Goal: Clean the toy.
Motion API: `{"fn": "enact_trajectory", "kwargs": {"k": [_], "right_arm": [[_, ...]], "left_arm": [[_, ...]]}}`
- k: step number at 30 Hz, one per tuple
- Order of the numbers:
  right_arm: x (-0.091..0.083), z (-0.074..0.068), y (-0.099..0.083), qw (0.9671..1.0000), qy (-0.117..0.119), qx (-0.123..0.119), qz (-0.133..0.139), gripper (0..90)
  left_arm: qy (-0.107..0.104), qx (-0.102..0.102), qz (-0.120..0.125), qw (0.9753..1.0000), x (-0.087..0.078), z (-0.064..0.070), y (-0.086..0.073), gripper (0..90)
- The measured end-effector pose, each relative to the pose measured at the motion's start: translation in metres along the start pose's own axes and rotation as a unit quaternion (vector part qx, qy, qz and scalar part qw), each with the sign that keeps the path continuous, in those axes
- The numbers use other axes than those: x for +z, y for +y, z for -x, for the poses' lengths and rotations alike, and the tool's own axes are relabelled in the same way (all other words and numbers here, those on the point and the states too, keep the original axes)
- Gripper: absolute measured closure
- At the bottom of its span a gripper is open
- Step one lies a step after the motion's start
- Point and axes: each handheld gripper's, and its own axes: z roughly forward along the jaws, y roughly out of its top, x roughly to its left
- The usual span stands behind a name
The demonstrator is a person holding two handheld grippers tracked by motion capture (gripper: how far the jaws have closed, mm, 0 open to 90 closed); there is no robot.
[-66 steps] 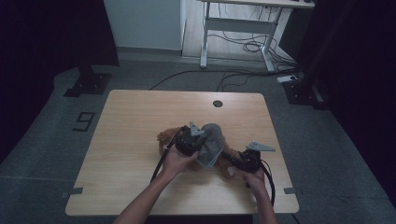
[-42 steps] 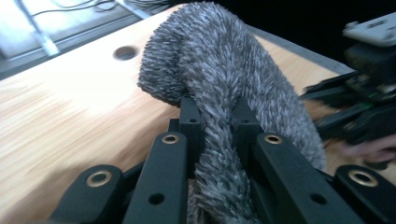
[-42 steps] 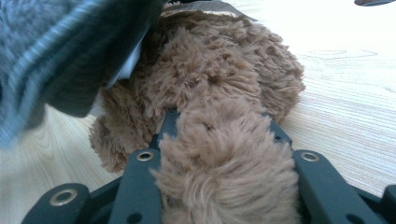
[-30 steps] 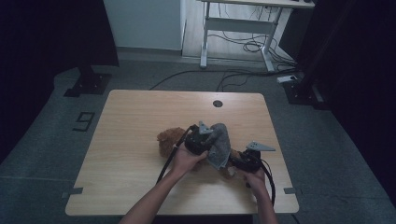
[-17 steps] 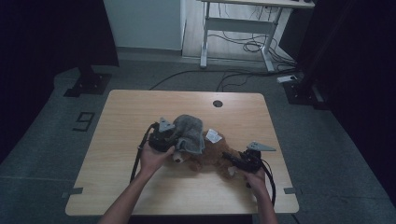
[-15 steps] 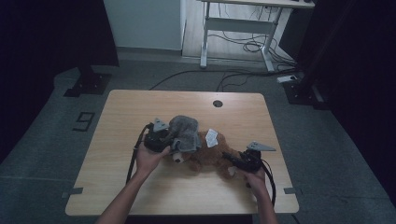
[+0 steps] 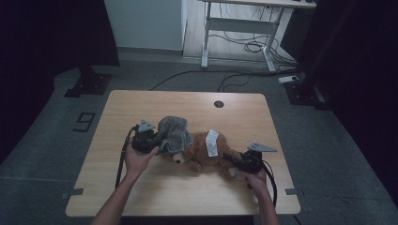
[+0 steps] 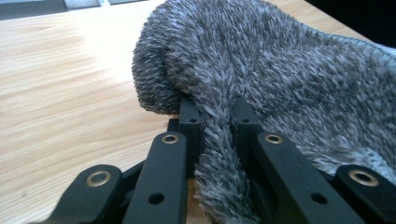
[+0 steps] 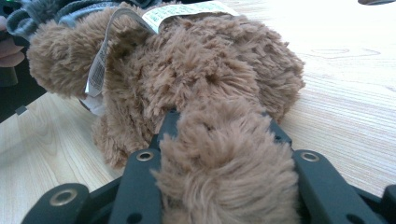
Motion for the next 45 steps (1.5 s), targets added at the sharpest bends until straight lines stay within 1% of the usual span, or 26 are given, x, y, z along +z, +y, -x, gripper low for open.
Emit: {"fn": "enact_trajectory", "kwargs": {"k": [3, 4, 5, 6, 8, 12, 13, 15, 18, 20, 21, 22, 23, 24, 27, 29, 30, 31, 33, 36, 37, 38, 39, 41, 43, 45], "right_arm": [[0.0, 0.0, 0.0, 1.0, 0.0, 0.001, 0.0, 62.1], [0.0, 0.0, 0.0, 1.0, 0.0, 0.001, 0.0, 62.1], [0.0, 0.0, 0.0, 1.0, -0.001, 0.001, -0.001, 62.1], [0.0, 0.0, 0.0, 1.0, -0.001, 0.001, -0.001, 62.1], [0.0, 0.001, 0.0, 1.0, -0.001, 0.003, -0.001, 62.1], [0.001, 0.001, 0.0, 1.0, -0.002, 0.002, -0.001, 62.1], [0.001, 0.001, 0.0, 1.0, -0.002, 0.002, -0.001, 62.1], [0.0, 0.001, 0.0, 1.0, -0.002, 0.003, -0.001, 62.1], [0.0, 0.002, 0.0, 1.0, -0.003, 0.005, -0.002, 62.1], [0.0, 0.003, 0.0, 1.0, -0.006, 0.005, -0.002, 62.3], [-0.001, 0.004, 0.0, 1.0, -0.008, 0.005, -0.003, 62.3], [-0.001, 0.004, 0.0, 0.9999, -0.008, 0.007, -0.003, 62.3], [-0.001, 0.005, -0.001, 0.9999, -0.007, 0.009, -0.002, 62.3], [-0.001, 0.005, -0.001, 0.9999, -0.009, 0.01, -0.002, 62.4], [-0.001, 0.006, -0.001, 0.9998, -0.014, 0.012, -0.003, 62.5], [-0.002, 0.007, -0.001, 0.9998, -0.016, 0.013, -0.001, 62.5], [-0.003, 0.008, -0.002, 0.9997, -0.016, 0.018, -0.001, 62.5], [-0.003, 0.01, -0.003, 0.9997, -0.015, 0.021, -0.001, 62.6], [-0.003, 0.011, -0.003, 0.9996, -0.014, 0.026, 0.0, 62.5], [-0.003, 0.011, -0.003, 0.9997, -0.012, 0.023, 0.001, 62.6], [-0.003, 0.01, -0.003, 0.9997, -0.011, 0.022, 0.001, 62.6], [-0.002, 0.01, -0.003, 0.9998, -0.009, 0.019, 0.002, 62.6], [-0.002, 0.009, -0.002, 0.9998, -0.007, 0.017, -0.001, 62.6], [0.0, 0.007, -0.002, 0.9999, -0.007, 0.011, -0.001, 62.6], [0.0, 0.006, -0.002, 0.9999, -0.008, 0.011, -0.001, 62.5], [0.0, 0.006, -0.002, 0.9999, -0.007, 0.012, -0.003, 62.6]], "left_arm": [[0.015, -0.009, -0.007, 0.9998, 0.001, -0.01, -0.009, 78.8], [0.018, -0.011, -0.013, 0.9997, 0.002, -0.013, -0.014, 78.9], [0.023, -0.011, -0.023, 0.9994, 0.006, -0.015, -0.019, 79.0], [0.024, -0.011, -0.04, 0.9989, 0.012, -0.017, -0.028, 79.1], [0.017, -0.016, -0.055, 0.9982, 0.022, -0.018, -0.041, 79.2], [0.014, -0.025, -0.085, 0.9959, 0.042, -0.019, -0.061, 79.2], [0.015, -0.026, -0.088, 0.9957, 0.045, -0.019, -0.064, 79.2], [0.014, -0.027, -0.086, 0.9958, 0.043, -0.019, -0.064, 79.2], [0.008, -0.028, -0.066, 0.9974, 0.029, -0.019, -0.056, 79.2], [-0.003, -0.03, -0.031, 0.9991, 0.01, -0.016, -0.048, 79.2], [-0.01, -0.031, -0.019, 0.9993, 0.004, -0.014, -0.045, 79.2], [-0.014, -0.027, -0.005, 0.9995, -0.004, -0.01, -0.04, 79.2], [-0.013, -0.012, 0.01, 0.9998, -0.012, -0.003, -0.034, 79.3], [-0.013, -0.003, 0.021, 0.9997, -0.018, 0.003, -0.03, 79.3], [-0.017, 0.013, 0.043, 0.9988, -0.027, 0.015, -0.02, 79.2], [-0.011, 0.028, 0.057, 0.9979, -0.03, 0.024, -0.017, 79.2], [-0.006, 0.036, 0.063, 0.9974, -0.03, 0.027, -0.017, 79.2], [-0.004, 0.039, 0.067, 0.997, -0.031, 0.029, -0.017, 79.2], [-0.007, 0.034, 0.079, 0.9963, -0.033, 0.03, -0.018, 79.2], [-0.004, 0.029, 0.097, 0.9948, -0.038, 0.029, -0.018, 79.2], [0.002, 0.035, 0.103, 0.9941, -0.04, 0.03, -0.018, 79.2], [0.006, 0.045, 0.105, 0.9934, -0.04, 0.034, -0.017, 79.2], [0.006, 0.055, 0.105, 0.9929, -0.04, 0.038, -0.016, 79.2], [-0.005, 0.065, 0.105, 0.9923, -0.036, 0.048, -0.015, 79.2], [-0.021, 0.075, 0.09, 0.9929, -0.024, 0.058, -0.016, 79.2], [-0.02, 0.087, 0.068, 0.9936, -0.009, 0.065, -0.021, 79.2]]}}
